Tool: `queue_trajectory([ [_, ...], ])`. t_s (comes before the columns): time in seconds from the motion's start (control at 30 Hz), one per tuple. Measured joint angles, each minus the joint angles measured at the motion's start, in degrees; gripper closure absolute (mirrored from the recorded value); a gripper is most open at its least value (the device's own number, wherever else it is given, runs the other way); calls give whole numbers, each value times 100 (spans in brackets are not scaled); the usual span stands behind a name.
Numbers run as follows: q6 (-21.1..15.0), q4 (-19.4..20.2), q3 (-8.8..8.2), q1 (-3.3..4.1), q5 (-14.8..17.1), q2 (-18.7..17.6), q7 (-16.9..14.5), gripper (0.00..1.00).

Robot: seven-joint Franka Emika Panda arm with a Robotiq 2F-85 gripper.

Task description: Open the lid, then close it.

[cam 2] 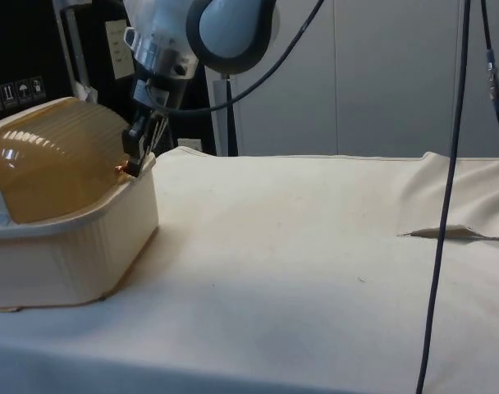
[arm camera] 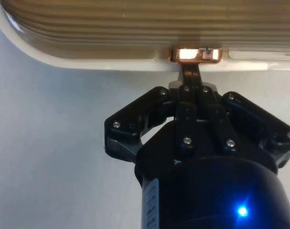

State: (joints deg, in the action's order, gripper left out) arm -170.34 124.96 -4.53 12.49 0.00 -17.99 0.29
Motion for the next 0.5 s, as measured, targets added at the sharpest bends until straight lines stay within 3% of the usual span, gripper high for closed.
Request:
queue_trajectory([
  [0.5, 0, 0, -23, 0, -6, 223, -23, 100],
])
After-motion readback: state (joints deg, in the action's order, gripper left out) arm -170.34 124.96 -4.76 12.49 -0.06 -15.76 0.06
